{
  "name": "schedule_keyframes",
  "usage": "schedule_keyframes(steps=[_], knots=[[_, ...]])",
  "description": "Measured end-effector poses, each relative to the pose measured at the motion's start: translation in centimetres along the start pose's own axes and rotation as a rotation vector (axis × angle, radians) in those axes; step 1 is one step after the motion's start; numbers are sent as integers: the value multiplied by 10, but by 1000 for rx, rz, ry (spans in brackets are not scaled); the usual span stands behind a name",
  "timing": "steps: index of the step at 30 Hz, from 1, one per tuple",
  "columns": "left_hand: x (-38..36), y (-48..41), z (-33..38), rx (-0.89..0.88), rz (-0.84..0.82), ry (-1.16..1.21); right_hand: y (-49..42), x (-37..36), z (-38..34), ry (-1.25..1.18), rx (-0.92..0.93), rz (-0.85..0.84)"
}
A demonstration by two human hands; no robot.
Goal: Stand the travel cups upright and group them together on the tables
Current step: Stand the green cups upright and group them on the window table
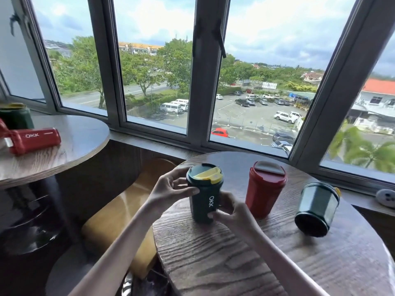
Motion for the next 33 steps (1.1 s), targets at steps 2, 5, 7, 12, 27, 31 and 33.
schedule_keyframes(steps=[2, 5, 7, 12, 27, 31, 33], knots=[[-1, 1, -2, -2, 6, 5, 2, -1, 1, -24, -8, -3], [0, 5, -5, -25, 44, -24, 3, -3, 1, -34, -22, -10], [-1, 10, -11, -29, 75, -39, 4, -3, 1, -30, -21, -17], [-3, 28, -29, -5, 178, -125, 9, 1, -2, 22, 4, 12], [-111, 58, -4, -61, -115, -394, 116, 108, -30, 287, 27, 346], [-184, 28, -8, -41, -326, -437, 145, 169, -22, 273, -35, 562], [-220, 13, -18, -22, -404, -461, 150, 200, -11, 312, -79, 643]])
Point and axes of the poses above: each hand's wrist, its own y-axis away from the middle knuckle, its own x-axis out of the back of the hand, z = x × y, the point moved 6 cm from there along -y, towards the middle knuckle, and after that the axes turned 1 degree about y, right-handed, at the moved point
